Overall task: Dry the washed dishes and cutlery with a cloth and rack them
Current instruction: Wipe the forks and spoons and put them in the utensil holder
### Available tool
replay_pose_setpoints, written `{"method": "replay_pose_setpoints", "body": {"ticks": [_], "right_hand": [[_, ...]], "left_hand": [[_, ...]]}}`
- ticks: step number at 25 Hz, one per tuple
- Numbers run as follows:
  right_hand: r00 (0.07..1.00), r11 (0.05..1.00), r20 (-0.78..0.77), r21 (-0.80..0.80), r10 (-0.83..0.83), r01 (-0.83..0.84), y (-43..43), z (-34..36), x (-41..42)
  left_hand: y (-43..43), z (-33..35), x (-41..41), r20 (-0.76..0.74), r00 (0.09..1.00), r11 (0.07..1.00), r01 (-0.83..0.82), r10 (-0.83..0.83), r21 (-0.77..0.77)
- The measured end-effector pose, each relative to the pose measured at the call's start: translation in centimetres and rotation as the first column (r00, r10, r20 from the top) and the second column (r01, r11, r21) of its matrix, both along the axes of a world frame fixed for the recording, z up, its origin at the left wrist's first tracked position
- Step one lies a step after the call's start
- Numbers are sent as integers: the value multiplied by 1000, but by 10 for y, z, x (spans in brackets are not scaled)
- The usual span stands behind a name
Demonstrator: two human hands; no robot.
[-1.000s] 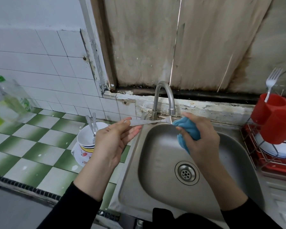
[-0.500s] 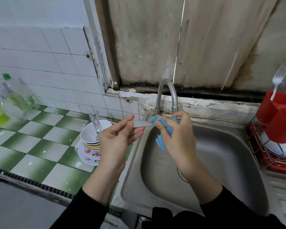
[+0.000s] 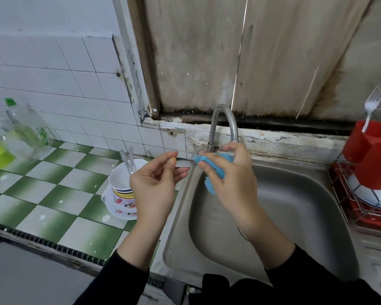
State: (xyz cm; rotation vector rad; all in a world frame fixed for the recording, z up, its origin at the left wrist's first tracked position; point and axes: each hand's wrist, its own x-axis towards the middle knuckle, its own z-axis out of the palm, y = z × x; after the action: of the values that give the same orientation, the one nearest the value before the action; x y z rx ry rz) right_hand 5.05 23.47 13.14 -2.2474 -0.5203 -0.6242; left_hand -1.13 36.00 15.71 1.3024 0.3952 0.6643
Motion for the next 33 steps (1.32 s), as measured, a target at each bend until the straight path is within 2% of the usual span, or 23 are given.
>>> {"method": "replay_pose_setpoints", "body": {"ticks": [3,4,6,8,11,12,15,17,20,22,25,27,30,33], "right_hand": [[993,995,81,-54,90,-86,10,-3,-9],[996,995,55,-69,76,-72,5,-3,-6],[994,991,-98,-122,45,-57,-9,-1,2],[967,980,-235,-146,100,-136,-14,2,7],[946,964,-205,-33,251,-263,-6,15,4],[941,956,-189,-40,280,-292,-7,17,5],[920,900,-285,-267,268,-344,-29,14,18],[898,863,-367,-339,244,-374,-40,13,22],[881,858,-296,-256,369,-446,-29,19,18],[860,844,-262,-208,438,-494,-26,22,18],[811,792,-363,-248,459,-558,-42,16,28],[783,783,-408,-215,471,-583,-47,12,29],[781,807,-378,-128,498,-577,-40,12,22],[775,805,-327,-67,541,-590,-42,10,16]], "left_hand": [[-4,-3,2,12,1000,994,-17,16,104],[-1,-4,3,17,1000,991,-27,25,128],[6,-5,4,23,999,982,-38,34,187],[7,-6,5,15,1000,971,2,-6,239],[2,-6,7,-5,997,945,76,-78,318],[3,-3,8,-5,997,942,74,-77,328],[15,7,11,14,999,953,25,-30,303],[20,10,12,0,999,953,33,-34,300],[11,11,14,-69,994,931,105,-86,350],[8,15,15,-71,995,940,94,-75,329],[18,23,18,-47,998,964,46,-35,261],[18,26,19,-65,997,967,65,-51,247],[8,25,18,-102,990,964,118,-96,237],[14,29,20,-99,992,966,96,-75,238]]}}
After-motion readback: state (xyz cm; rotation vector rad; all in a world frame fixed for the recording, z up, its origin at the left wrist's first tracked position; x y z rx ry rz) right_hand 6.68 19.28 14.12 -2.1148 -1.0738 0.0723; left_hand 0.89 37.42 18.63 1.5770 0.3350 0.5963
